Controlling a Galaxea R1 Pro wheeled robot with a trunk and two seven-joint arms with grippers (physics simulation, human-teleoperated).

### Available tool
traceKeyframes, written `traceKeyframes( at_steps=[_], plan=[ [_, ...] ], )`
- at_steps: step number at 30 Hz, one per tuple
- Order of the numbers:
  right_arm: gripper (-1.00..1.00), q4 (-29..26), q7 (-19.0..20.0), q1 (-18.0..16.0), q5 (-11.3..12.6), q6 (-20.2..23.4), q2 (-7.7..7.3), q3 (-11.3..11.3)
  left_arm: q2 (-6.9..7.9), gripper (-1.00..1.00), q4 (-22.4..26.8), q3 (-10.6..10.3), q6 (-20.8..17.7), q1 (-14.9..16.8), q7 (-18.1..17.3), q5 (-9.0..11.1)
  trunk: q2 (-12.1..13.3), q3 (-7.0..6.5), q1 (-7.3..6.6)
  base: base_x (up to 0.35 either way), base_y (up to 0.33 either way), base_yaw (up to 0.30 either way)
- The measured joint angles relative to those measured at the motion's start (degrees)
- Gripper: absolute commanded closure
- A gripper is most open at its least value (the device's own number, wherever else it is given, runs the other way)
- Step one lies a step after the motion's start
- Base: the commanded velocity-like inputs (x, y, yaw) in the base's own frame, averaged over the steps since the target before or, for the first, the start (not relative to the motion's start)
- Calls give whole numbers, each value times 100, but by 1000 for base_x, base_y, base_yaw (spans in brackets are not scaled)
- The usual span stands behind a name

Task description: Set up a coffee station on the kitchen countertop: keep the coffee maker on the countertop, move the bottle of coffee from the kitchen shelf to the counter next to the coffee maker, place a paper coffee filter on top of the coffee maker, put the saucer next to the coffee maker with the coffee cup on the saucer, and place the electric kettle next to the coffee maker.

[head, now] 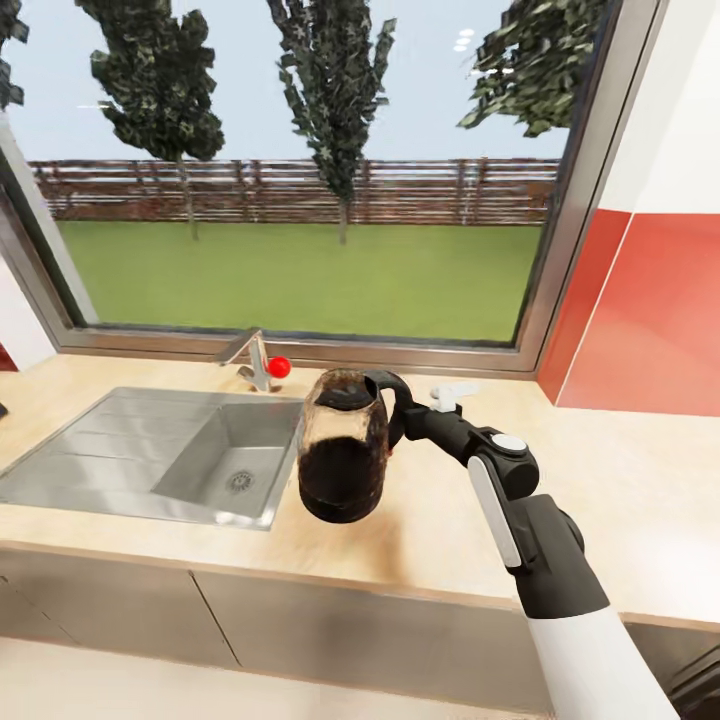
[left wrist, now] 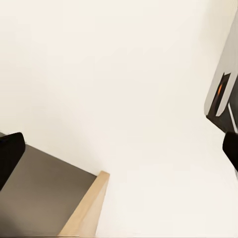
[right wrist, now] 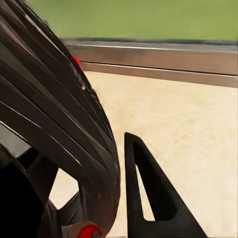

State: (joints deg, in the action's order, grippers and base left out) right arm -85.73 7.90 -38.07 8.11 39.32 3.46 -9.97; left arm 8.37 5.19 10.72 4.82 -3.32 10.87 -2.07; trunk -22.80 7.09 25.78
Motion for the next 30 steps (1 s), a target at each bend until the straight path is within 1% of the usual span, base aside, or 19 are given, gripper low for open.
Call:
traceKeyframes(
  at_steps=[9,17,30],
  plan=[
    [100,0,0,1,1,0,0,0,0,-100,1,0,0,0,0,2,0,-53,-1,-187,221,209],
    [100,0,0,1,1,0,0,0,0,-100,1,0,0,8,1,8,0,-101,-3,-25,270,202],
    [100,0,31,8,3,0,-6,-8,0,-100,3,0,0,17,1,8,0,-112,-3,0,304,22]
  ],
)
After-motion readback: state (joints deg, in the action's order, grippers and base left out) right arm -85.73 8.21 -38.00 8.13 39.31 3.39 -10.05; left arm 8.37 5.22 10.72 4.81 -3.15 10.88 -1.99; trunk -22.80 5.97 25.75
